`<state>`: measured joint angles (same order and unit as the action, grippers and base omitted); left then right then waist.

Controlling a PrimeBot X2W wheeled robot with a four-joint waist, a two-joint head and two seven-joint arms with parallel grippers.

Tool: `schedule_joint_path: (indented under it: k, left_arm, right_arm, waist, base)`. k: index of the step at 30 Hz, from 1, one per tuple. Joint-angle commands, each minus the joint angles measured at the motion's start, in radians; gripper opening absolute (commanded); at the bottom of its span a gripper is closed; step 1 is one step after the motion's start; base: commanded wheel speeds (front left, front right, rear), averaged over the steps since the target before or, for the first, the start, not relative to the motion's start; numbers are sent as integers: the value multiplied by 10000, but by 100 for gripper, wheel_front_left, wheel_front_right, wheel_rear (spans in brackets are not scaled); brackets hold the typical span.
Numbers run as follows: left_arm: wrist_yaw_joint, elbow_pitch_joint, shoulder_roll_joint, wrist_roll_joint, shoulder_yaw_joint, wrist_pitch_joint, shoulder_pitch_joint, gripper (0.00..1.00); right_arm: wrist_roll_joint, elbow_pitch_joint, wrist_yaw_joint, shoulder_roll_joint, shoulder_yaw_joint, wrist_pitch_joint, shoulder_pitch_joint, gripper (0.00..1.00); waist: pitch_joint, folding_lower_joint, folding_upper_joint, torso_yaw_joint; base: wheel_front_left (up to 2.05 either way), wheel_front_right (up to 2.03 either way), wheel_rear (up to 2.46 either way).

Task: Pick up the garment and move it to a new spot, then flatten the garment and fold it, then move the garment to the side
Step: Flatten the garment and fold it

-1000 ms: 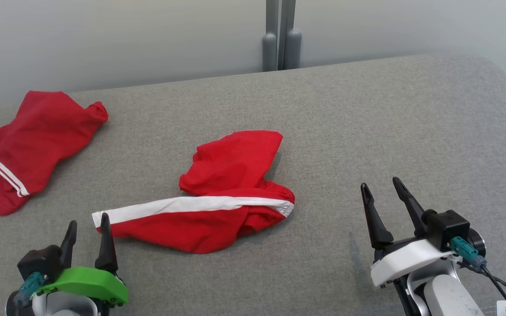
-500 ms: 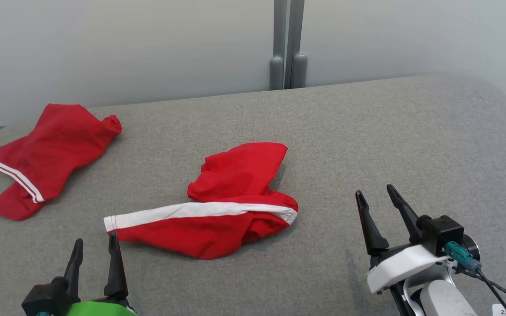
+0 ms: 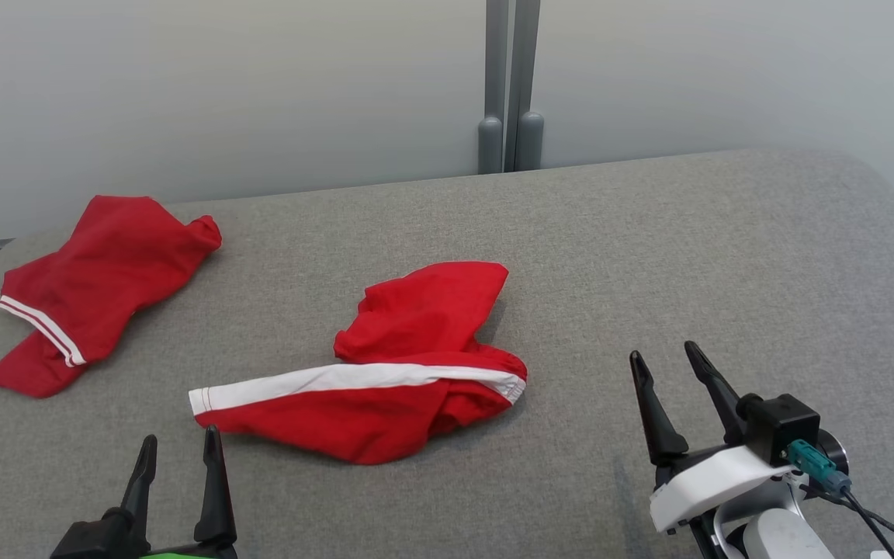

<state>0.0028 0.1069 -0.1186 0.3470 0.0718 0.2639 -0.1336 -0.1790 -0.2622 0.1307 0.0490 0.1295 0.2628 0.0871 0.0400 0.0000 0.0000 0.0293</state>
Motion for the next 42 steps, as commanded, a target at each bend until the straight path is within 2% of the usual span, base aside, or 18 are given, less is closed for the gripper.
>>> schedule_joint_path:
  k: [1, 5, 14, 30, 42]
  left_arm:
    - [-20, -9, -7, -111, -25, 6, -104, 100]
    - [-74, 65, 1, -170, 27, 6, -36, 100]
    - [-121, 178, -10, -258, 199, 5, 189, 100]
    - [-59, 128, -103, -369, 511, -131, 413, 100]
    - [18, 164, -177, -276, 544, -112, 419, 100]
  right_arm:
    - [-59, 2, 1, 26, 28, 34, -85, 100]
    - [-132, -81, 1, 26, 62, 34, -76, 100]
    - [-1295, -1045, 1, 26, 532, 34, 285, 100]
    - [-6014, -4365, 1, 29, 2690, -390, 2319, 100]
    - [-7656, -5756, 1, 31, 3436, -194, 3172, 100]
  waist:
    - [5, 0, 0, 28]
    - [-10, 0, 0, 48]
    - [-137, 0, 0, -179]
    - [-568, 0, 0, -1585]
    - [-646, 0, 0, -2336]
  base:
    - [0, 0, 0]
    - [0, 0, 0]
    - [0, 0, 0]
    - [0, 0, 0]
    - [0, 0, 0]
